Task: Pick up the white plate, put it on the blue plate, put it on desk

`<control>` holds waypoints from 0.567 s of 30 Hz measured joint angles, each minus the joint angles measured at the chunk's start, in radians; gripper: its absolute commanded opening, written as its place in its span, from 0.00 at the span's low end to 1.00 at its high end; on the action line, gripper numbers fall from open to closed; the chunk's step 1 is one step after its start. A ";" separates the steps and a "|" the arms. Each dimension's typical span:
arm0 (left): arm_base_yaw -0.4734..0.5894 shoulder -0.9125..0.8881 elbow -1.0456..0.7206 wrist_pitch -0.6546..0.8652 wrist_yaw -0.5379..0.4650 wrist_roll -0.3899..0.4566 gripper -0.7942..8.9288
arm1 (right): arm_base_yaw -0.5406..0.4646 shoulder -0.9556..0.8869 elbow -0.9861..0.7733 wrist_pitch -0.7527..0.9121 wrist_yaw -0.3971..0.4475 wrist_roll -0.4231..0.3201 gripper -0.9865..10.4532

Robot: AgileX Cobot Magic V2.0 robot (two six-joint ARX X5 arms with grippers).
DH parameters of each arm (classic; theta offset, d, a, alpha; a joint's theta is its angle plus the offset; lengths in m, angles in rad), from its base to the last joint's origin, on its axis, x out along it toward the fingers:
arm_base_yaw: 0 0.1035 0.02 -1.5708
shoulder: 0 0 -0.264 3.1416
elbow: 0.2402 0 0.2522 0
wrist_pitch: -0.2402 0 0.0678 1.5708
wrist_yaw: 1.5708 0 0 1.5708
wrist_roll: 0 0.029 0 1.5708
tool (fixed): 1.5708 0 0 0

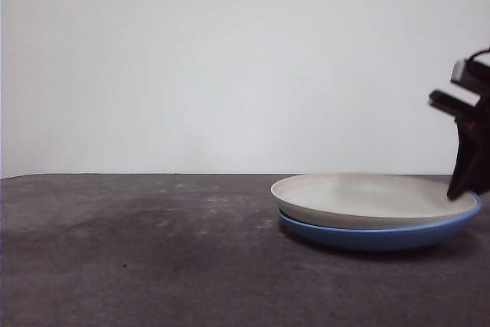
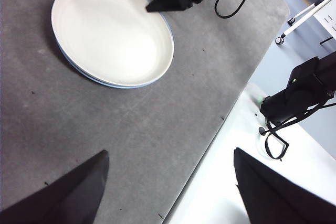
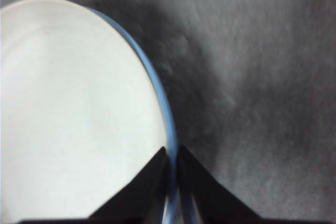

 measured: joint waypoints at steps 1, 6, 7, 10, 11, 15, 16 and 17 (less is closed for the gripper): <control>0.000 0.000 0.000 0.000 0.000 0.000 0.47 | 0.000 -0.014 0.000 0.000 -0.002 0.004 0.10; 0.000 0.000 0.000 0.000 0.000 0.000 0.47 | 0.002 -0.091 0.000 0.001 -0.033 0.036 0.10; 0.000 0.000 0.000 0.000 0.000 0.000 0.47 | 0.004 -0.103 0.000 0.001 -0.036 0.040 0.10; 0.000 0.000 0.000 0.000 0.000 0.000 0.47 | 0.019 -0.126 0.003 0.001 -0.042 0.053 0.10; 0.000 0.000 0.000 0.000 0.000 0.000 0.47 | 0.027 -0.126 0.007 0.000 -0.043 0.055 0.10; 0.000 0.000 0.000 0.000 0.000 0.000 0.47 | 0.083 -0.126 0.029 -0.003 -0.042 0.076 0.10; 0.000 0.000 0.000 0.000 0.000 0.000 0.47 | 0.098 -0.126 0.037 -0.003 -0.039 0.080 0.10; 0.000 0.000 0.000 0.000 0.000 0.000 0.47 | 0.116 -0.126 0.046 -0.003 -0.032 0.083 0.10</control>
